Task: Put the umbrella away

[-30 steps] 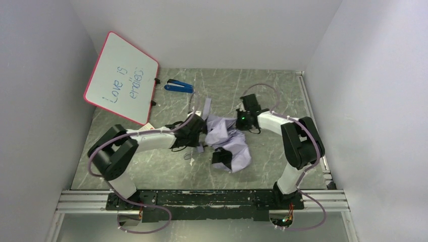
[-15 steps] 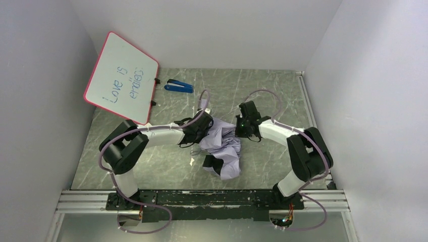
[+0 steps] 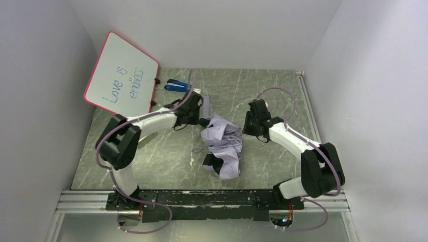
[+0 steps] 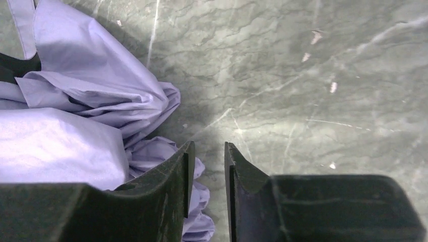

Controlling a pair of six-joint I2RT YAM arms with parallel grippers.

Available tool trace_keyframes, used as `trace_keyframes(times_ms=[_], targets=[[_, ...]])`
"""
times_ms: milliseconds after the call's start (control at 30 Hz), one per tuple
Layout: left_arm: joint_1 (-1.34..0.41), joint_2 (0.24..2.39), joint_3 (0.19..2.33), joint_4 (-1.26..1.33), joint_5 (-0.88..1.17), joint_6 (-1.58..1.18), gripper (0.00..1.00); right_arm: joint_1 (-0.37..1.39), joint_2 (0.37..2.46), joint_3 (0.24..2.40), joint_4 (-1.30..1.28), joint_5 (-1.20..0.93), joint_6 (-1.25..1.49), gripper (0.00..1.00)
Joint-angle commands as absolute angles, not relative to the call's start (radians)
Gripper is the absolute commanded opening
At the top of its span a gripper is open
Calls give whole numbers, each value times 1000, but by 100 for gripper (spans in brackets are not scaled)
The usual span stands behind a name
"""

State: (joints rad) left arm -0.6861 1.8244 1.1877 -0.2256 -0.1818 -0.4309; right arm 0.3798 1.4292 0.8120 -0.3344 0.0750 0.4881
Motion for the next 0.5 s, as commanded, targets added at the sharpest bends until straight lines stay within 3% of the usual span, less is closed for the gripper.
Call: trace_keyframes(times_ms=[0,267,367,467], targets=[[-629,1686,1100,-262,-155,-418,23,366,1366,782,-395,129,493,34],[-629,1458,875,-205,-44,-429,44,365,1261,721,-425,66,505,52],[-629,1421,808,-137,13,-436,49,365,1259,706,-428,29,504,53],[-633,1464,805,-119,28,-450,48,365,1273,684,-398,7,506,51]])
